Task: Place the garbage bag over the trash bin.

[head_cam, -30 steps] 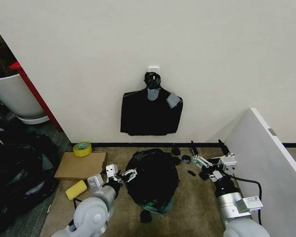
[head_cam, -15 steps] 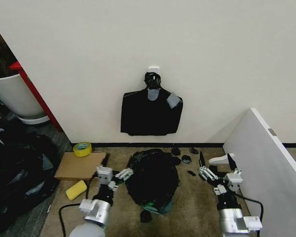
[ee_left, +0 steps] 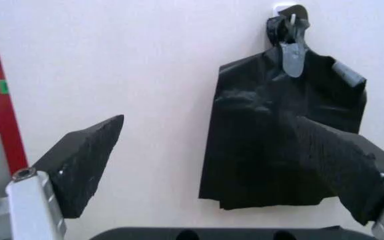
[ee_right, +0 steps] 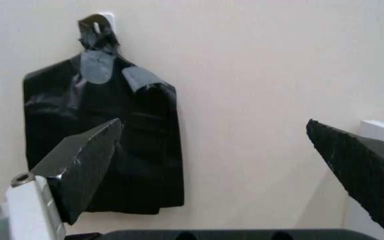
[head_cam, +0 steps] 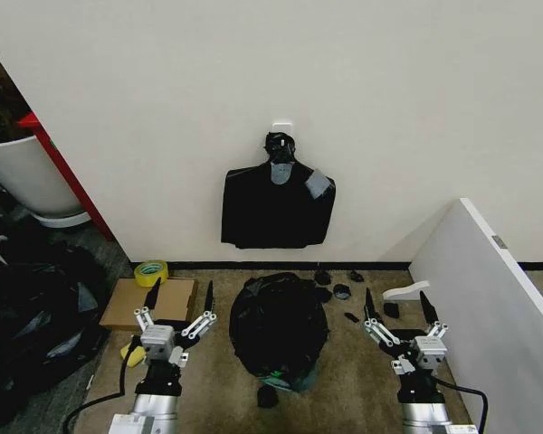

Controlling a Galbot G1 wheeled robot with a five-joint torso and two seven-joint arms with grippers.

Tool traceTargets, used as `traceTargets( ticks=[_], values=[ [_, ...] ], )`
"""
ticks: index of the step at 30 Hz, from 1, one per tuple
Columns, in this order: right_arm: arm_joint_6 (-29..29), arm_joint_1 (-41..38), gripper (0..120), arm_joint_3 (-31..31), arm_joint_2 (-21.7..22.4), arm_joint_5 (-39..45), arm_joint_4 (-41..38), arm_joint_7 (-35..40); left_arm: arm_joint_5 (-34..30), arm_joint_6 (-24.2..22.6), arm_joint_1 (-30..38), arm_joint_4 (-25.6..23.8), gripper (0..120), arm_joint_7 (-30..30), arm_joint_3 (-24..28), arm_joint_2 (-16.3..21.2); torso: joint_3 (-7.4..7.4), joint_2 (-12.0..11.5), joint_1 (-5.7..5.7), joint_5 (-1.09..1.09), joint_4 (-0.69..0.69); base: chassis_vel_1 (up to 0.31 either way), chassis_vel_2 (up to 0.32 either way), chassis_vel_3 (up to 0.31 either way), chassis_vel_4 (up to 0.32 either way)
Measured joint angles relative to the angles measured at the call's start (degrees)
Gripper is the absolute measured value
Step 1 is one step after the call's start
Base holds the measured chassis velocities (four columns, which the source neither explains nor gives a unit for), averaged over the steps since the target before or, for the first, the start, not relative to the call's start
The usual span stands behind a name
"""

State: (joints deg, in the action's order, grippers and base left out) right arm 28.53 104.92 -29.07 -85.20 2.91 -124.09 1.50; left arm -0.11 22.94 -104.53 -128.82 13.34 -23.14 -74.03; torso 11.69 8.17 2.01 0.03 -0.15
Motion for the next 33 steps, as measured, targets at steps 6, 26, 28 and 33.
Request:
traceTargets(
  ticks=[6,26,28,33],
  values=[
    [0.7,0.74,100,0.06,-0.71,-1.94,-0.19,-0.21,1.11,1.47,-1.79,0.44,100,-0.25,0.13,-1.51,0.0,0.0,0.0,0.0,0.0,0.0,0.0,0.0,0.0],
    [-0.47,2.18,100,0.99,-1.63,-4.98,-2.34,0.44,3.84,2.94,-3.39,1.1,100,0.3,1.83,-1.35,0.0,0.0,0.0,0.0,-0.01,0.0,0.0,0.0,0.0],
    [-0.53,2.34,100,1.03,-1.61,-4.99,-2.34,0.41,4.05,2.94,-3.54,1.06,100,0.37,1.86,-1.23,0.0,0.0,0.0,0.0,0.0,0.0,0.0,0.0,0.0],
    [-0.72,2.66,100,1.07,-1.64,-5.3,-2.46,0.46,4.3,2.94,-3.71,0.98,100,0.47,1.84,-1.21,0.0,0.0,0.0,0.0,0.0,0.0,0.0,0.0,0.0]
  ],
)
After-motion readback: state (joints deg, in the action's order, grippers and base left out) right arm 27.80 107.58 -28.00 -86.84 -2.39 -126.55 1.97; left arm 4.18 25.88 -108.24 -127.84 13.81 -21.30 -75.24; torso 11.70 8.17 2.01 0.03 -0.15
